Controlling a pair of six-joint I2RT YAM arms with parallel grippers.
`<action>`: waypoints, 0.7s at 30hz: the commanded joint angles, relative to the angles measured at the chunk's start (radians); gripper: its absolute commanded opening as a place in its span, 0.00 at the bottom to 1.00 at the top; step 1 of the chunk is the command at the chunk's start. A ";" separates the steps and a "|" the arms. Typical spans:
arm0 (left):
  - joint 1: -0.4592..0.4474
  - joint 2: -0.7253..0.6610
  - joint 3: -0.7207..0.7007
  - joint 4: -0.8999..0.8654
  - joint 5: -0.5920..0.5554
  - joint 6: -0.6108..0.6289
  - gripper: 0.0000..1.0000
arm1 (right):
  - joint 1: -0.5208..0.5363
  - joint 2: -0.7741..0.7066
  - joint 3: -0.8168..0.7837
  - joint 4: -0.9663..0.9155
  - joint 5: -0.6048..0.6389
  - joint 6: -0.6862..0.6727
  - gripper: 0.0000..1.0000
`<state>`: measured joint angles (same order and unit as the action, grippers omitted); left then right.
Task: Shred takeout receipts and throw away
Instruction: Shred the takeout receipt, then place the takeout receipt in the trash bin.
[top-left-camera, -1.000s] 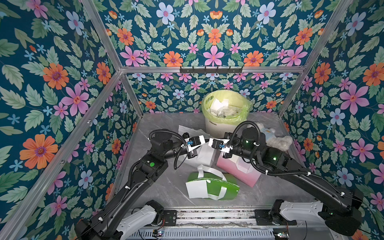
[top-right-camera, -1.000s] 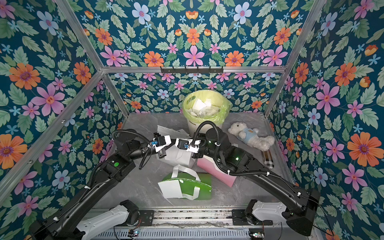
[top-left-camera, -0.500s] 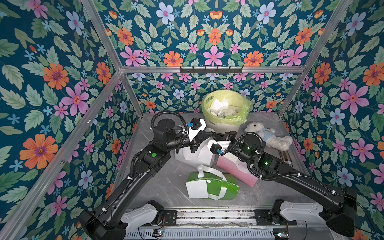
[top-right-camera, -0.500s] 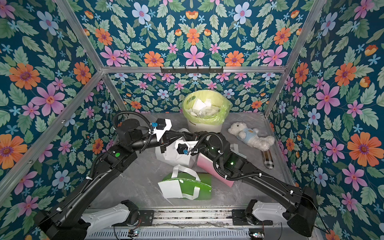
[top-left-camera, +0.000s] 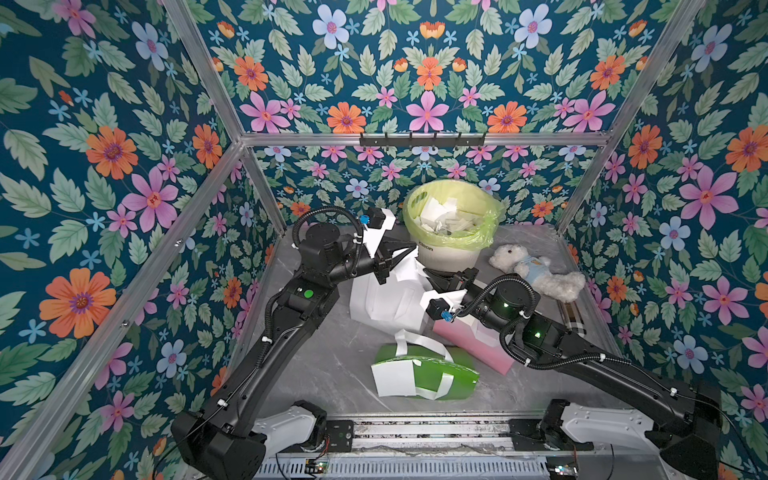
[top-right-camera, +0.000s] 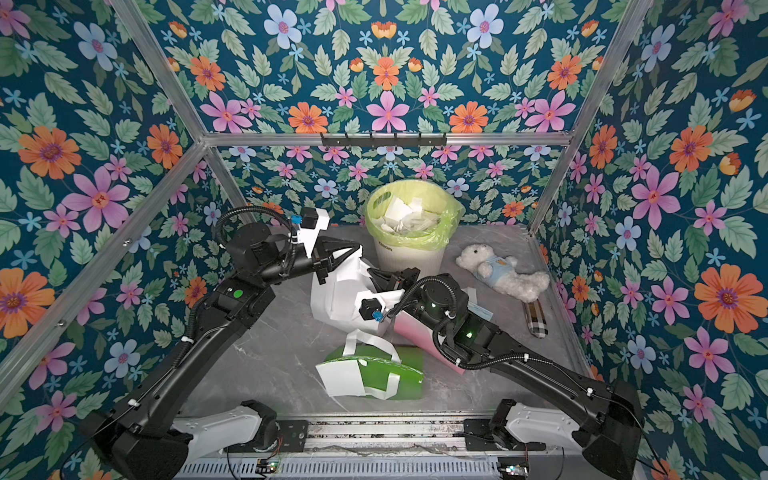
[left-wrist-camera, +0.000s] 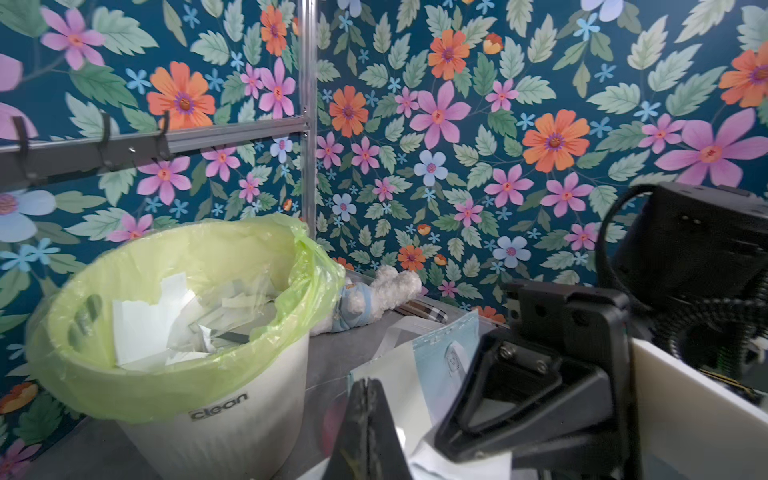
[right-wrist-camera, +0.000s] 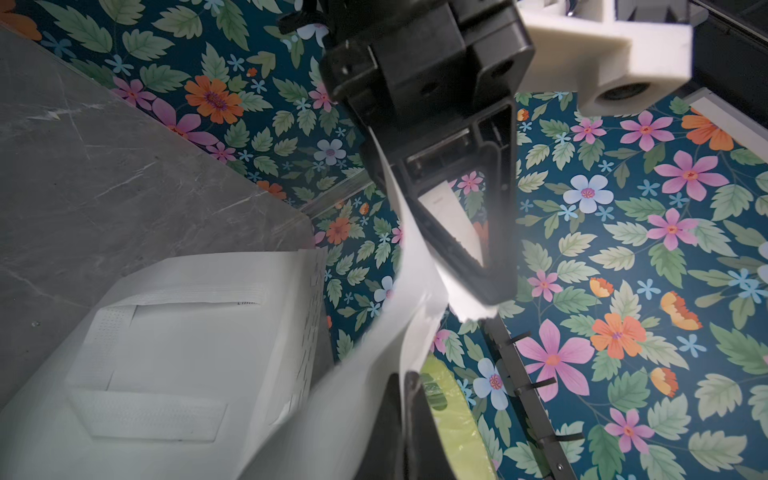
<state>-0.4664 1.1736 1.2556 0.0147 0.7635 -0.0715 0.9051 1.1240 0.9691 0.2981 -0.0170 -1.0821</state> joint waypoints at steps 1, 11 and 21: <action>0.018 -0.007 0.005 0.050 -0.136 0.013 0.00 | 0.003 -0.026 -0.006 -0.005 -0.018 0.026 0.00; 0.023 -0.019 -0.076 0.221 -0.581 -0.003 0.00 | 0.005 -0.101 0.016 -0.046 -0.050 0.277 0.00; 0.024 -0.043 -0.261 0.673 -0.358 -0.428 0.00 | -0.041 -0.114 0.103 0.005 0.078 0.962 0.00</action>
<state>-0.4431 1.1309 1.0447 0.4248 0.3023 -0.2920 0.8780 1.0023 1.0595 0.2470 0.0032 -0.4503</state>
